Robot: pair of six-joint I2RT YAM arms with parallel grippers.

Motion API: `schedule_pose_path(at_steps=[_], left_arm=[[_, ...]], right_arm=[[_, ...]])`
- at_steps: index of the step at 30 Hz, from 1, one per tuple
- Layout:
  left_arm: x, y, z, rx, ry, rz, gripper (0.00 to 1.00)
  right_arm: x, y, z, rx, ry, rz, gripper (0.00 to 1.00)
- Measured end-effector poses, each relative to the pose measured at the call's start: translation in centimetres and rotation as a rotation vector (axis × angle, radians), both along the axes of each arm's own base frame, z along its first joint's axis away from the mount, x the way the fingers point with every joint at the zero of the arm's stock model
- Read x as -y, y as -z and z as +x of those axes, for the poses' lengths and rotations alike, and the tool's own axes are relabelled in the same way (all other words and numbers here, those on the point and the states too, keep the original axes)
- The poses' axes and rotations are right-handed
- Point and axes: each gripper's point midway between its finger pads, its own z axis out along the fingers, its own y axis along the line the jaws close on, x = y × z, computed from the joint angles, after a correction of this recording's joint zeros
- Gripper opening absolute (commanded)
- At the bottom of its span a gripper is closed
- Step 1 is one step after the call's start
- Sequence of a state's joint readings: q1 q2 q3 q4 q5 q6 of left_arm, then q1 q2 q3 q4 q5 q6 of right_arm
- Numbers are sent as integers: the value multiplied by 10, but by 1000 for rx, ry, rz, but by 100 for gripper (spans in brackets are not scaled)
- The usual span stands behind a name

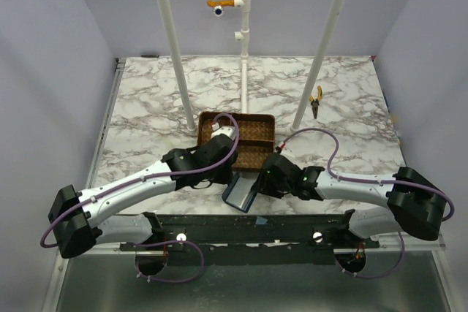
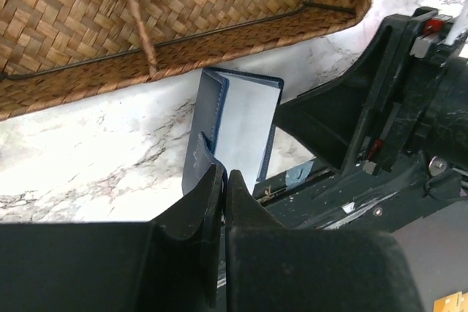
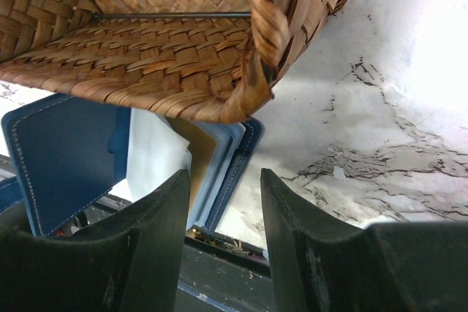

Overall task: Take the credit cards out of the card holder
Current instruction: Remove the credit card from the card holder.

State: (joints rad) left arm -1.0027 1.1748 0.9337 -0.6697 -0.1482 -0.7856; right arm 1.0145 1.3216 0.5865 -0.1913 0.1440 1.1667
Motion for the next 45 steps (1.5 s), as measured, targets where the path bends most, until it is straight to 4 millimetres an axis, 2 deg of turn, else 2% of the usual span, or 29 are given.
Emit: schedule_pose_path(at_steps=[3, 9, 12, 15, 22, 26, 31, 36, 40, 45], left_arm=[[-12, 11, -2, -13, -30, 10, 0], [-68, 63, -17, -82, -126, 133, 0], [-82, 83, -25, -119, -143, 180, 0], [-87, 95, -29, -141, -148, 205, 0], [-69, 108, -23, -165, -134, 183, 0], [-59, 110, -16, -162, -129, 168, 0], [-49, 108, -13, -159, -115, 142, 0], [-49, 102, -11, -145, -113, 122, 14], [-49, 84, -8, -108, -106, 84, 25], [-44, 50, -1, -48, -98, 15, 25]], right_arm=[[-2, 2, 0, -4, 0, 4, 48], [-5, 0, 1, -1, -3, 17, 48], [-5, 0, 1, -1, -7, 15, 48], [-7, -2, 2, 5, -14, 16, 48], [-18, -17, 9, 34, -37, 35, 43], [-27, -20, 12, 37, -55, 40, 36], [-31, -17, 11, 22, -73, 35, 31], [-40, -14, 10, 8, -93, 35, 30], [-56, -9, 9, -5, -126, 27, 29], [-66, 1, 7, -24, -147, 17, 29]])
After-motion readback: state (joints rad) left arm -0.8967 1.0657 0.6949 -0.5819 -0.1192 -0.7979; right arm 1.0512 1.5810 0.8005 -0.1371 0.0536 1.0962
